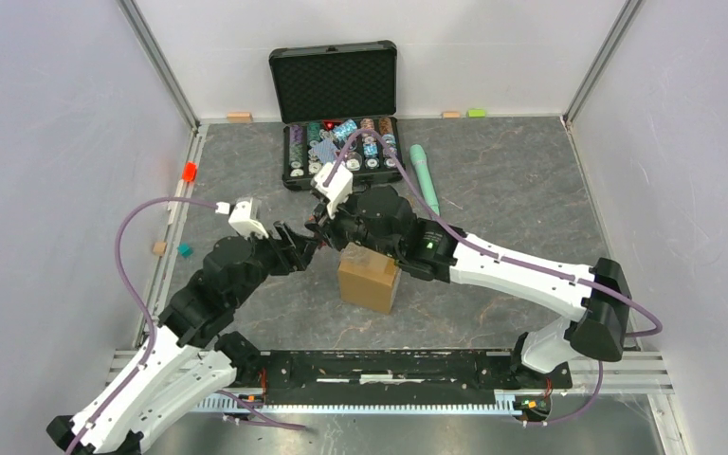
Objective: Unpack the express box
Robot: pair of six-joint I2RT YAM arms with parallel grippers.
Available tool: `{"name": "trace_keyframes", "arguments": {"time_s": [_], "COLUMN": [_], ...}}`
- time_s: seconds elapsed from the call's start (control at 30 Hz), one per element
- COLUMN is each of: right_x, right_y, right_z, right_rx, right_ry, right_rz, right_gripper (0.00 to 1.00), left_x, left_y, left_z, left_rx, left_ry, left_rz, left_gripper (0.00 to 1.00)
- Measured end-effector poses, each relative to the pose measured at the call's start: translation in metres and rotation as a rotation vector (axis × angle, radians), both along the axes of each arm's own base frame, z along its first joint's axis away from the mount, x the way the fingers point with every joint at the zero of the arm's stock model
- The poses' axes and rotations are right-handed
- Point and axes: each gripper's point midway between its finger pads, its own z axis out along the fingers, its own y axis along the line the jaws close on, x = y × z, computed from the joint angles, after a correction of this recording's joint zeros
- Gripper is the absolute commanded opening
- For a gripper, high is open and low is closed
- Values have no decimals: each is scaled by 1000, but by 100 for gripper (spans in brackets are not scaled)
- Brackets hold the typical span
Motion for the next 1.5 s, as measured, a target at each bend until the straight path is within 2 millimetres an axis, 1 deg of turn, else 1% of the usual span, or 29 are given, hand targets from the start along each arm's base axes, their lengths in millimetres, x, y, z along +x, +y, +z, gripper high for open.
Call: {"name": "trace_keyframes", "arguments": {"time_s": [0.07,0.13,0.2,0.27,0.37,0.43,0.53,0.57,0.63,0.67,0.73,0.77,0.83,0.9,0.97,1.03,1.1,1.2,1.33,1.37,1.4,1.5], "right_x": [4,11,21,29,35,36,33,31,25,21,12,8,1,-4,-8,-9,-7,1,17,24,26,41], "right_y": [-1,-6,-16,-33,-72,-103,-153,-165,-189,-199,-214,-219,-224,-223,-221,-215,-208,-199,-198,-197,-197,-196], "right_z": [14,24,30,33,36,41,49,50,47,41,22,8,-23,-55,-81,-96,-102,-108,-111,-110,-110,-110], "right_rx": [32,47,41,21,-30,-64,-108,-116,-126,-126,-150,-167,-217,-274,-316,-326,-304,-244,-196,-194,-194,-215], "right_ry": [12,25,34,35,31,18,8,10,25,39,70,89,130,169,205,231,250,278,286,270,265,213], "right_rz": [-22,-69,-142,-229,-366,-463,-602,-633,-684,-699,-710,-712,-708,-694,-677,-666,-656,-642,-644,-643,-644,-638], "right_gripper": [0,0,0,0,0,0,0,0,0,0,0,0,0,0,0,0,0,0,0,0,0,0], "left_x": [3,5,7,6,3,1,-3,-4,-5,-5,-5,-5,-7,-9,-13,-18,-24,-30,-33,-33,-33,-34], "left_y": [-2,-9,-17,-24,-36,-44,-59,-62,-67,-69,-71,-71,-72,-73,-76,-81,-87,-94,-104,-107,-110,-119], "left_z": [20,33,36,31,19,12,3,0,-5,-7,-11,-13,-15,-19,-23,-27,-32,-36,-37,-37,-38,-39], "left_rx": [35,59,83,102,114,117,112,111,109,109,115,118,126,136,148,159,169,155,112,98,89,59], "left_ry": [-50,-75,-78,-59,-17,9,50,59,78,88,102,106,110,113,116,123,132,147,155,157,161,172], "left_rz": [-31,-78,-127,-168,-239,-287,-365,-381,-409,-417,-425,-425,-426,-428,-439,-457,-474,-471,-456,-452,-448,-436], "left_gripper": [72,70,67,67,68,68,69,69,67,66,64,64,64,63,63,62,60,60,59,59,59,59]}}
